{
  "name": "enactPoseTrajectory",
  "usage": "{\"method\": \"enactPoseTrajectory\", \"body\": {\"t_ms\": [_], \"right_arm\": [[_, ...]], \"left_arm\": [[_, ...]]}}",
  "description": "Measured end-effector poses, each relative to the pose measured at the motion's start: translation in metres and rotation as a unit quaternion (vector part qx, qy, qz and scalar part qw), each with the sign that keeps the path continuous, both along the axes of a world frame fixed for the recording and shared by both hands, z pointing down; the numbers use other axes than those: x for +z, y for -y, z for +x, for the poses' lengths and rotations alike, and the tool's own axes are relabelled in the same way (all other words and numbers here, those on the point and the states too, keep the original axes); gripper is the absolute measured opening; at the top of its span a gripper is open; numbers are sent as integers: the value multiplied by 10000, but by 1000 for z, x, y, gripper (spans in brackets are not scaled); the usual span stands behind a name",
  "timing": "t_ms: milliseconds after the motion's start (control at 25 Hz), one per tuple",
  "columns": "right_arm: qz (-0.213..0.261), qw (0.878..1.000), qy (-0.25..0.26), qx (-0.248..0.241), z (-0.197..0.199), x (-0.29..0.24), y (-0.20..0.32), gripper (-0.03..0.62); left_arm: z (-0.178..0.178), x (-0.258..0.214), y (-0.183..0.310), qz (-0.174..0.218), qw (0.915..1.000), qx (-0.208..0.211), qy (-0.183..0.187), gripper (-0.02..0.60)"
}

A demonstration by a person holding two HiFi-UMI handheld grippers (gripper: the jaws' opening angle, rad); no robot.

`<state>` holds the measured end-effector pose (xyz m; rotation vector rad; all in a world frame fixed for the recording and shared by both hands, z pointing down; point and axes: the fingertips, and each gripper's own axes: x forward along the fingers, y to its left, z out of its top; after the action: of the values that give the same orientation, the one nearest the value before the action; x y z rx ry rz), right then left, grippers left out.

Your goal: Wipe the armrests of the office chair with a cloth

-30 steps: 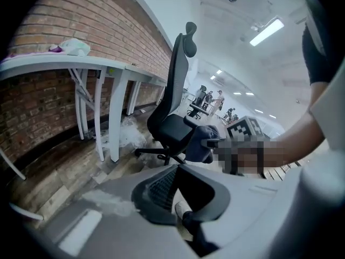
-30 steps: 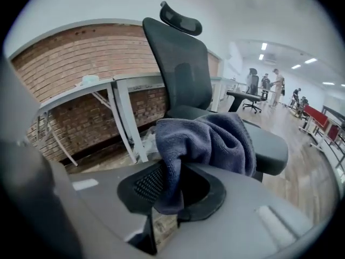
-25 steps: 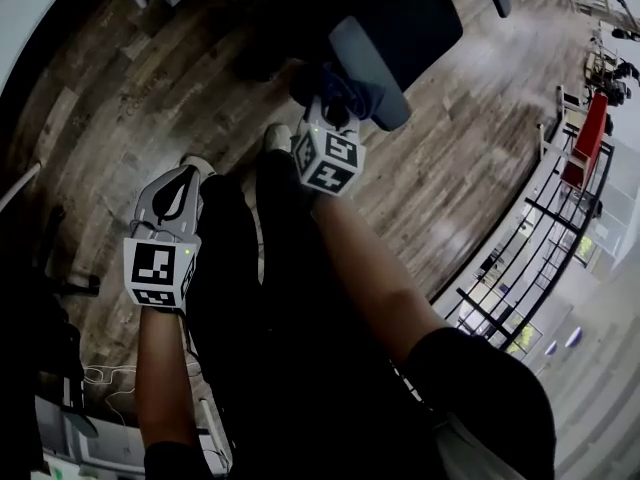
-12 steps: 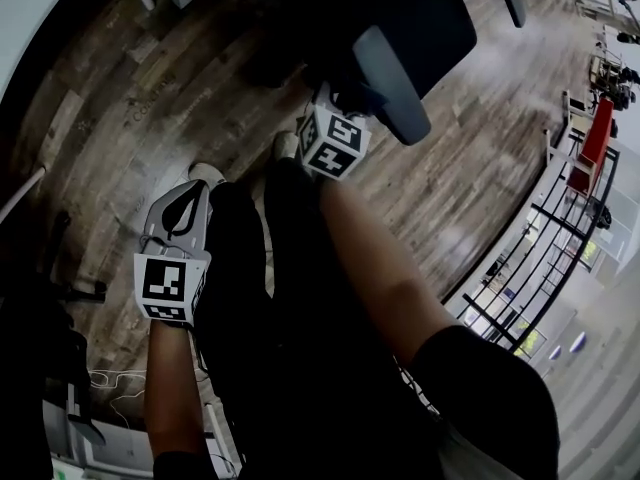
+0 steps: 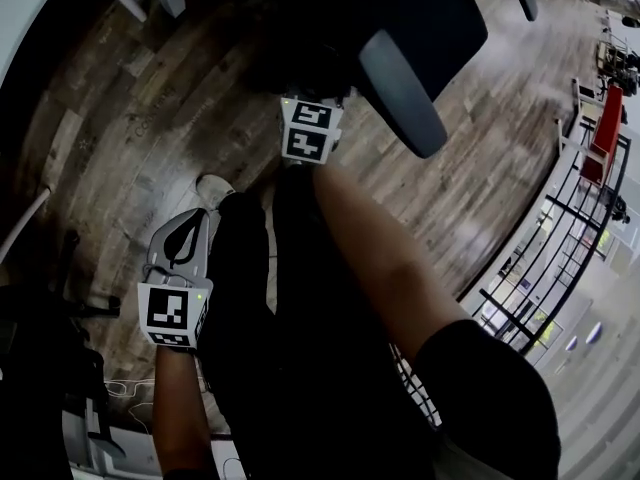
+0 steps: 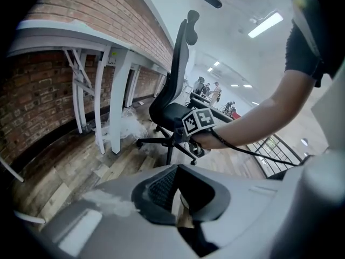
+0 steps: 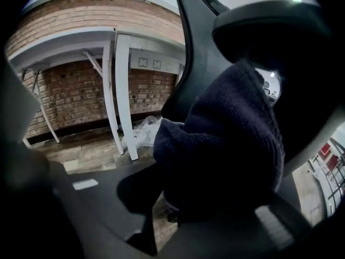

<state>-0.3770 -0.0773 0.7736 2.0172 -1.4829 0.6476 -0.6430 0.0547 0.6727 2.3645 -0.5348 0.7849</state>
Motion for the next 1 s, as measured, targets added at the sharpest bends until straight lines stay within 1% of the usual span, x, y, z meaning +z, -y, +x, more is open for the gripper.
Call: {"method": "enactPoseTrajectory", "body": {"t_ms": [120, 240, 280, 360, 440, 640, 800, 920, 1000], "right_arm": [[-121, 9997, 225, -64, -3, 26, -5, 69], [-279, 9989, 368, -114, -4, 52, -14, 69], [-368, 9983, 449, -24, -1, 62, -19, 69], [-495, 9960, 657, 342, 10, 78, -34, 69], [-463, 9933, 820, 676, 25, 81, -49, 69], [-35, 9860, 1109, 1248, 52, 51, -71, 69], [556, 9711, 1535, 1743, 59, 19, -86, 67], [968, 9605, 1829, 1861, 53, -8, -90, 67], [1203, 9576, 1933, 1763, 48, -30, -90, 67]], "left_arm": [[-2, 6, -1, -41, 9999, 108, -13, 6], [-3, 16, 3, -31, 9997, 219, 83, 6], [-3, 20, 6, -20, 9997, 232, 110, 6], [-2, 27, 12, 7, 9996, 233, 168, 6], [2, 29, 15, 35, 9994, 262, 203, 6], [22, 29, 13, 53, 9987, 456, 213, 6], [43, 21, 14, 132, 9982, 553, 201, 6], [58, 13, 15, 159, 9979, 592, 201, 6], [69, 4, 16, 194, 9979, 590, 168, 6]]}}
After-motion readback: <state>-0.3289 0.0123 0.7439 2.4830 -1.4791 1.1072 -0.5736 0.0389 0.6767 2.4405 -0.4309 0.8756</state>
